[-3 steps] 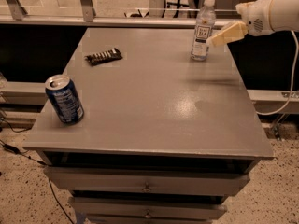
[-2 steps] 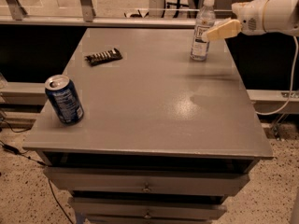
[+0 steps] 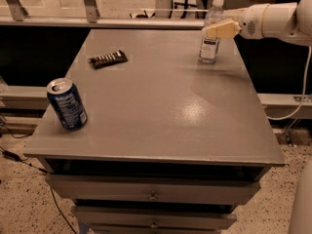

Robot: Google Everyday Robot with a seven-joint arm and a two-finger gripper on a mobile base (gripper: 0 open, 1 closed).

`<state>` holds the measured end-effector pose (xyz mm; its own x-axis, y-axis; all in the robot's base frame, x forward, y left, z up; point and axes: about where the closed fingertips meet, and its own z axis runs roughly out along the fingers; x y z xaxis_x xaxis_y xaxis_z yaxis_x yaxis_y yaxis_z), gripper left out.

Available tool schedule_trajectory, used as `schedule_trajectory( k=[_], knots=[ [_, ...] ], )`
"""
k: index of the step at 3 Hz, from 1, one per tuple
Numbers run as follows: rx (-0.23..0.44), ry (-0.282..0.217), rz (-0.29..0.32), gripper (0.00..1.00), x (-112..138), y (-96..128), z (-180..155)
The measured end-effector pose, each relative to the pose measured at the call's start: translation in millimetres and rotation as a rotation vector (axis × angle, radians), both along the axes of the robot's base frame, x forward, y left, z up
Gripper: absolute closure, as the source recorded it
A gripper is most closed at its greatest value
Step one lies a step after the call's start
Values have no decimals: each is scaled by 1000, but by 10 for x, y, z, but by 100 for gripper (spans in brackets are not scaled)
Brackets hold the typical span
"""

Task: Move blue plastic bottle near pepsi can

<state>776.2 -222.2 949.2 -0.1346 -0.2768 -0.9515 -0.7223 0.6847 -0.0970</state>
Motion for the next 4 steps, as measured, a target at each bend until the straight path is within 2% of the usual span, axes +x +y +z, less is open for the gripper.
schedule_trajectory(
  k=[2,3,4],
  knots=[
    [54,-31,-6,72,-34,-5,89],
    [71,-86,-39,95,-204,-66,410],
    [72,-88,-38,100,-207,-37,426]
  ],
)
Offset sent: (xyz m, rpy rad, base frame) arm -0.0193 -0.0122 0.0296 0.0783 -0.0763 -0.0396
